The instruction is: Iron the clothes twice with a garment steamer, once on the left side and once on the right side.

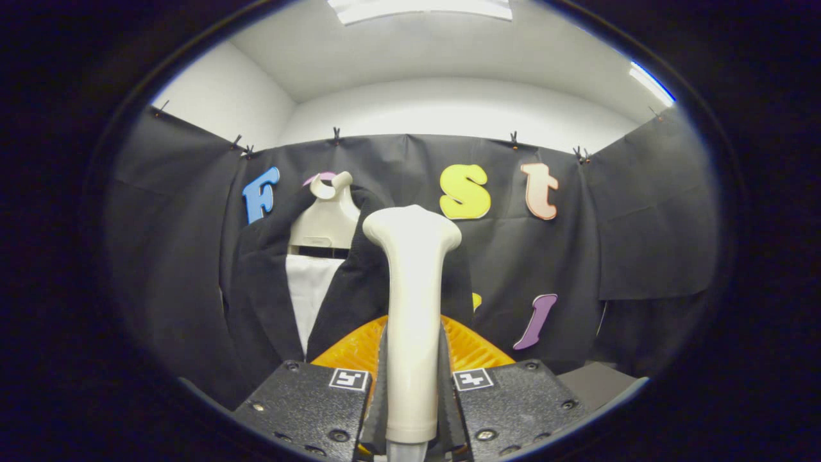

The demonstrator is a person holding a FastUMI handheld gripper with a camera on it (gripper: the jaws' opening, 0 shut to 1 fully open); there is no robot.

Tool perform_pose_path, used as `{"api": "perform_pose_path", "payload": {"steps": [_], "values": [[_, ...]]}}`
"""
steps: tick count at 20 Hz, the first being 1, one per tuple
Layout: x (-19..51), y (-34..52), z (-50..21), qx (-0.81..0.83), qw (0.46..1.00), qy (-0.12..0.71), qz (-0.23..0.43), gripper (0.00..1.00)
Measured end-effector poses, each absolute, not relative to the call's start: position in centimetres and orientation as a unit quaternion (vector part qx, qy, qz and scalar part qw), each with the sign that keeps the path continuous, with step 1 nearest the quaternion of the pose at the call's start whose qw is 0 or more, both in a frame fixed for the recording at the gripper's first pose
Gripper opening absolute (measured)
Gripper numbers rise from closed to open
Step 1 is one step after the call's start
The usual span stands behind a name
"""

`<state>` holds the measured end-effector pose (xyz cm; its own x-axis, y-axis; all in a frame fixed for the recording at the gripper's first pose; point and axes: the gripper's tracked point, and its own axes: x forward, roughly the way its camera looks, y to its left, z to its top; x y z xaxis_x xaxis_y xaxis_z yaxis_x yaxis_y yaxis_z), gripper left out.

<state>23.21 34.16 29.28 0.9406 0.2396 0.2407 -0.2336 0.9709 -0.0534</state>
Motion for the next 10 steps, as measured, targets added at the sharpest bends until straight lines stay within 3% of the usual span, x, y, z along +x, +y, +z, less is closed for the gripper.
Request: {"api": "perform_pose_path", "payload": {"steps": [10], "values": [[23.9, 34.0, 26.1, -0.025, 0.988, -0.092, 0.119, 0.35]]}}
